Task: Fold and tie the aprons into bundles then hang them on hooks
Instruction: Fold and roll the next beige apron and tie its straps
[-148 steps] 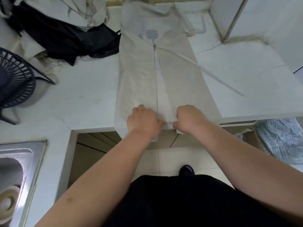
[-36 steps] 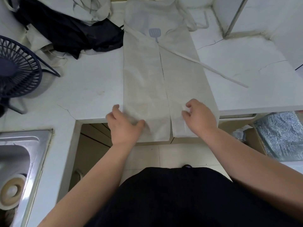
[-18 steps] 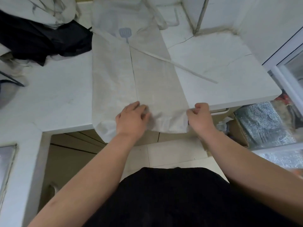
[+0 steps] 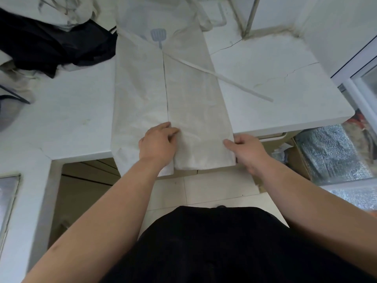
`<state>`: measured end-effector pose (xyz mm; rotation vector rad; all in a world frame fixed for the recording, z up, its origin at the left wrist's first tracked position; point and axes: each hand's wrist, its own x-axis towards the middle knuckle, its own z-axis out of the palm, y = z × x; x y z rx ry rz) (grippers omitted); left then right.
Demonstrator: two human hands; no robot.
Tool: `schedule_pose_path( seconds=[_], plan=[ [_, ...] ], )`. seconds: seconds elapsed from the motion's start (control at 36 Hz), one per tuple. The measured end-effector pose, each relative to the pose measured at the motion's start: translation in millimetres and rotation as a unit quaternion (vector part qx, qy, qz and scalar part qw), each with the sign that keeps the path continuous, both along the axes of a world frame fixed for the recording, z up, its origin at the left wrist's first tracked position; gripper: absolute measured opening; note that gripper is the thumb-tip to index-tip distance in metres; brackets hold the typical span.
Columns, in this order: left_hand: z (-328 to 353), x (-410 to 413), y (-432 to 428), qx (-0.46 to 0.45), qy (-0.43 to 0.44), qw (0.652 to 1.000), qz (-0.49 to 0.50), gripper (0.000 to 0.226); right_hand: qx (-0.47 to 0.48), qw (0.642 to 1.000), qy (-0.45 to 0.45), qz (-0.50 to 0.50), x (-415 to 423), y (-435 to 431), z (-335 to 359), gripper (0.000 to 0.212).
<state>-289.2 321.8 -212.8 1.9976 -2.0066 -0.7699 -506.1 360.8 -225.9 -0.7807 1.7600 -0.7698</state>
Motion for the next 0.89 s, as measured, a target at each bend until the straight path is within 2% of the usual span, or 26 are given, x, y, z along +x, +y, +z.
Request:
schedule_pose_path(
  seconds=[0.06,0.08,0.17,0.25,0.36,0.53,0.75,0.89],
  plan=[
    [1,1,1,0.008,-0.002,1.000,-0.013,0.035,0.005,0.999,0.016,0.027,1,-2,3,0.023],
    [1,2,2,0.012,-0.005,1.000,-0.023,0.036,-0.001,0.997,0.052,0.050,2,-3,4,0.028],
    [4,4,3,0.033,-0.012,0.998,-0.047,0.039,-0.024,0.971,0.220,0.086,6,-10,14,0.042],
    [9,5,4,0.038,0.017,0.997,-0.058,0.035,-0.030,0.945,0.303,0.118,9,-17,22,0.031],
    [20,14,6,0.022,0.063,0.997,-0.025,0.034,-0.034,0.932,0.314,0.177,17,-29,34,0.013],
    [34,42,1,0.013,0.083,0.996,0.016,0.033,-0.078,0.934,0.298,0.184,43,-54,52,0.031],
    [43,68,-34,-0.002,0.042,0.998,0.035,0.034,-0.091,0.934,0.299,0.175,63,-86,61,0.035],
    [39,65,-54,0.047,-0.025,0.998,0.034,0.044,-0.059,0.926,0.310,0.205,57,-105,63,0.039]
  ],
)
